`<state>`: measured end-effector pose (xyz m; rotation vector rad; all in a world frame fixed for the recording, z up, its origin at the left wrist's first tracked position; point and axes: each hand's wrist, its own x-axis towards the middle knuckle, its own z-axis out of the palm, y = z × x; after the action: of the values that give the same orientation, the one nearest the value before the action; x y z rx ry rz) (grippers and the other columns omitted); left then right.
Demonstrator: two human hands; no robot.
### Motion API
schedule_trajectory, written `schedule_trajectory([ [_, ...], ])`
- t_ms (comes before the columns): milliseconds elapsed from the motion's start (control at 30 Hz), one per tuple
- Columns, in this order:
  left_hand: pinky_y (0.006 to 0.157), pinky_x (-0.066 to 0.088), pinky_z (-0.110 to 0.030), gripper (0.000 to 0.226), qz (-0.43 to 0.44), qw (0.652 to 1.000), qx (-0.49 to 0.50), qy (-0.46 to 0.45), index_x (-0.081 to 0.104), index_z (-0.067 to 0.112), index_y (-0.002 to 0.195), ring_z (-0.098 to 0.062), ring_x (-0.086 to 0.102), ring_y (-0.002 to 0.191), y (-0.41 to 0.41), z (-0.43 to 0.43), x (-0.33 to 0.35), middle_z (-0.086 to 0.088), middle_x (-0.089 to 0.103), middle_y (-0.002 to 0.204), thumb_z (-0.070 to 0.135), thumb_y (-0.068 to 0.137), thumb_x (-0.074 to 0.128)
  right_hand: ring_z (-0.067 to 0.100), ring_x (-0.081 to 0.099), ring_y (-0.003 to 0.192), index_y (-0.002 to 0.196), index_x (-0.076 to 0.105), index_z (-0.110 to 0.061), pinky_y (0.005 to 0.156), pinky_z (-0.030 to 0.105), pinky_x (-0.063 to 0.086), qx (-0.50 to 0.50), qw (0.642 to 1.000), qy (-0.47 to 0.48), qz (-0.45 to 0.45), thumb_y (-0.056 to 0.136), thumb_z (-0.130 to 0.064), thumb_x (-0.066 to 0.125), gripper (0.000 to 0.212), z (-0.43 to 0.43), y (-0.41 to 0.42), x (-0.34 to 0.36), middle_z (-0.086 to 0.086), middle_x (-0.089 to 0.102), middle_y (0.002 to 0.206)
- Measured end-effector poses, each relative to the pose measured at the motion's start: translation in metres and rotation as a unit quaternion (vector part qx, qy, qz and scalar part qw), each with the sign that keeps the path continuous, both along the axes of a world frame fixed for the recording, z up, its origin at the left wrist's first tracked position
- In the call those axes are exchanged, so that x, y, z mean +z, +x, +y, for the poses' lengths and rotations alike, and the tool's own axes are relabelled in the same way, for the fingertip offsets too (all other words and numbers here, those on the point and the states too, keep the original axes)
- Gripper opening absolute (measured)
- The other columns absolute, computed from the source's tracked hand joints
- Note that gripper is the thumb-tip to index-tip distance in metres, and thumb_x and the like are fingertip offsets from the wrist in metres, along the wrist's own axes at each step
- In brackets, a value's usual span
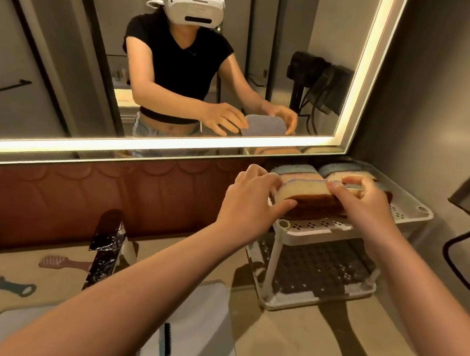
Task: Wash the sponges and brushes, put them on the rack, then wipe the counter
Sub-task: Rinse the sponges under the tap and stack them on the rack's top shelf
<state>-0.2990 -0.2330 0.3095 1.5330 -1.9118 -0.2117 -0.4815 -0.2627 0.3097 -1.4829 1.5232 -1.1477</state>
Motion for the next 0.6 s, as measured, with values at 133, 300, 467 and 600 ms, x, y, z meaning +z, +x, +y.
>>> schedule_trajectory([
  [133, 0.089, 0.043, -0.038, 0.041, -0.06, 0.998, 0.014, -0.02, 0.054, 0.021, 0.123, -0.023, 0.053, 0.107, -0.018, -0.01, -0.009, -0.003, 0.062, 0.114, 0.042, 0.088, 0.056, 0.018, 0.056, 0.091, 0.129, 0.04, -0.021, 0.078, 0.032, 0.047, -0.014, 0.999, 0.02, 0.029, 0.087, -0.042, 0.057, 0.05, -0.013, -0.014, -0.012, 0.005, 0.054, 0.107],
  [300, 0.086, 0.038, -0.037, 0.045, -0.137, 0.988, 0.034, -0.06, 0.039, 0.025, 0.131, -0.023, 0.057, 0.103, -0.027, -0.014, -0.025, -0.001, 0.066, 0.107, 0.042, 0.091, 0.05, 0.028, 0.055, 0.108, 0.133, 0.034, -0.022, 0.099, 0.05, 0.042, -0.03, 0.994, 0.023, 0.099, 0.087, -0.048, 0.054, 0.057, -0.023, -0.017, -0.029, 0.002, 0.054, 0.105],
  [467, 0.096, 0.029, -0.039, 0.034, -0.258, 0.963, 0.021, -0.079, 0.042, 0.022, 0.128, -0.028, 0.056, 0.104, -0.033, -0.013, -0.029, -0.005, 0.067, 0.106, 0.032, 0.096, 0.042, 0.031, 0.053, 0.115, 0.132, 0.033, -0.021, 0.104, 0.054, 0.036, -0.029, 0.988, 0.027, 0.148, 0.089, -0.047, 0.052, 0.053, -0.025, -0.016, -0.029, 0.008, 0.058, 0.118],
  [600, 0.096, 0.027, -0.04, 0.032, -0.272, 0.96, 0.032, -0.063, 0.046, 0.022, 0.127, -0.029, 0.056, 0.104, -0.034, -0.012, -0.035, -0.006, 0.067, 0.106, 0.031, 0.096, 0.04, 0.033, 0.051, 0.117, 0.132, 0.033, -0.017, 0.106, 0.053, 0.032, -0.028, 0.98, 0.01, 0.196, 0.09, -0.047, 0.051, 0.054, -0.021, -0.014, -0.029, 0.012, 0.058, 0.122],
])
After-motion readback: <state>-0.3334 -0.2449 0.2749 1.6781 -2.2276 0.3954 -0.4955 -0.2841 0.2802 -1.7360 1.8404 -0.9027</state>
